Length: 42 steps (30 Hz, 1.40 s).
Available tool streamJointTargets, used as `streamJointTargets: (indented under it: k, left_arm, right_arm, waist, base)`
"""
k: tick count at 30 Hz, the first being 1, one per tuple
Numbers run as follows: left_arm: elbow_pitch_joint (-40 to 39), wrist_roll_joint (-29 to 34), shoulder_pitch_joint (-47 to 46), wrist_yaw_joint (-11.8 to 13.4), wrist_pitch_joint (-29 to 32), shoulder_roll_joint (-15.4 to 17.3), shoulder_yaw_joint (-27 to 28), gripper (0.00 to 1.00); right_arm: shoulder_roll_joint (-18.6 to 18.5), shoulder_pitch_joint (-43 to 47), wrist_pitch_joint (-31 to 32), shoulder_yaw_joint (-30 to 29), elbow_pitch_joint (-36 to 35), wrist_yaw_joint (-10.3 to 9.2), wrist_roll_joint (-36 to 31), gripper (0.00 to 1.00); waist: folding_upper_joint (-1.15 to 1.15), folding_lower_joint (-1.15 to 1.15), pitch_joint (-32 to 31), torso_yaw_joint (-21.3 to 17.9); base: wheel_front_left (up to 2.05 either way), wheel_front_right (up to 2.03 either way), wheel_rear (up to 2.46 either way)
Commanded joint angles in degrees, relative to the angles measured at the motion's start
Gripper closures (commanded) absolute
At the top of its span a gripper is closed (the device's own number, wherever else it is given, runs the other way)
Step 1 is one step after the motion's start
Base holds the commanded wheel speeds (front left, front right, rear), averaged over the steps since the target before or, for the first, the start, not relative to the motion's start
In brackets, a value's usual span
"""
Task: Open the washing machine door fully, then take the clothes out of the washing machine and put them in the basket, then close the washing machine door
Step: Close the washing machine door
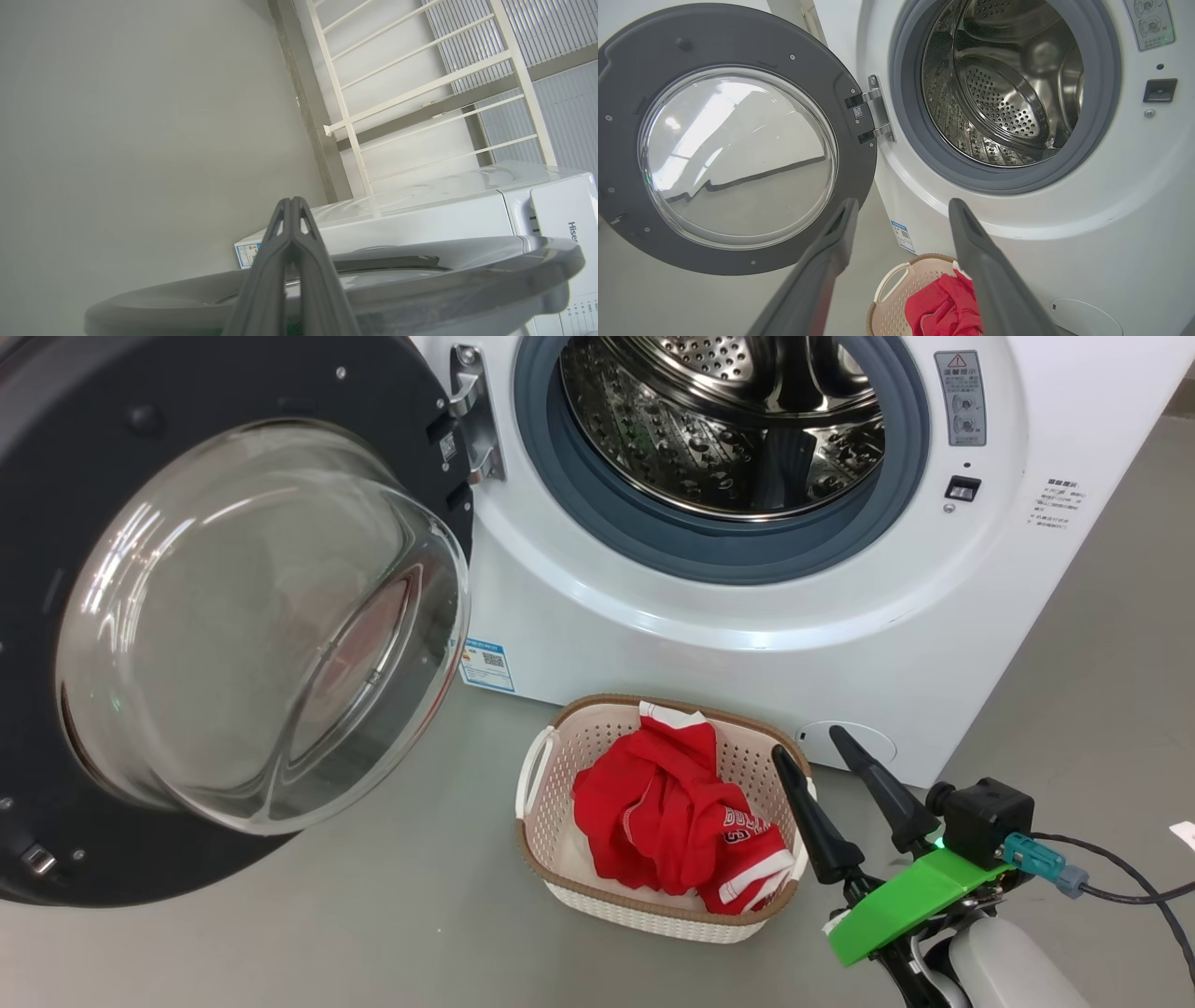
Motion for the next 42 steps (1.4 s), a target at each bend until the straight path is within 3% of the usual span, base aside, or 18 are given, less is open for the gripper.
streamJointTargets:
  k: [1,13,22,28,42]
  left_arm:
    - [-0.99,-0.52,-2.14,-0.97,0.87,3.51,1.04,1.00]
    - [-2.58,-3.14,-0.37,-2.92,11.84,2.35,-0.99,1.00]
    - [-11.90,-7.59,4.92,-2.18,24.74,1.18,-2.10,1.00]
    - [-21.44,-9.86,9.35,0.53,28.76,-0.77,-2.28,1.00]
    - [-46.90,-14.02,20.43,9.94,34.59,-6.69,-4.35,1.00]
  right_arm:
    - [0.03,-1.06,-0.44,0.94,-1.23,0.09,0.24,0.00]
    - [0.08,-0.86,-0.44,0.65,-0.91,0.09,0.25,0.00]
    - [0.42,0.11,-0.44,0.22,-0.95,0.09,0.32,0.00]
    - [0.61,0.57,-0.44,0.41,-0.95,0.09,0.46,0.00]
    - [0.70,1.26,-0.44,1.01,-1.07,0.09,0.94,0.00]
  waist:
    - [0.00,0.00,-0.06,0.06]
    - [0.00,0.00,-0.52,0.26]
    - [0.00,0.00,-1.83,0.77]
    - [0.00,0.00,-2.73,0.85]
    - [0.00,0.00,-4.36,-2.30]
  base:
    - [0.00,0.00,0.00]
    - [0.00,0.00,0.00]
    - [0.00,0.00,0.00]
    - [0.00,0.00,0.00]
    - [0.00,0.00,0.00]
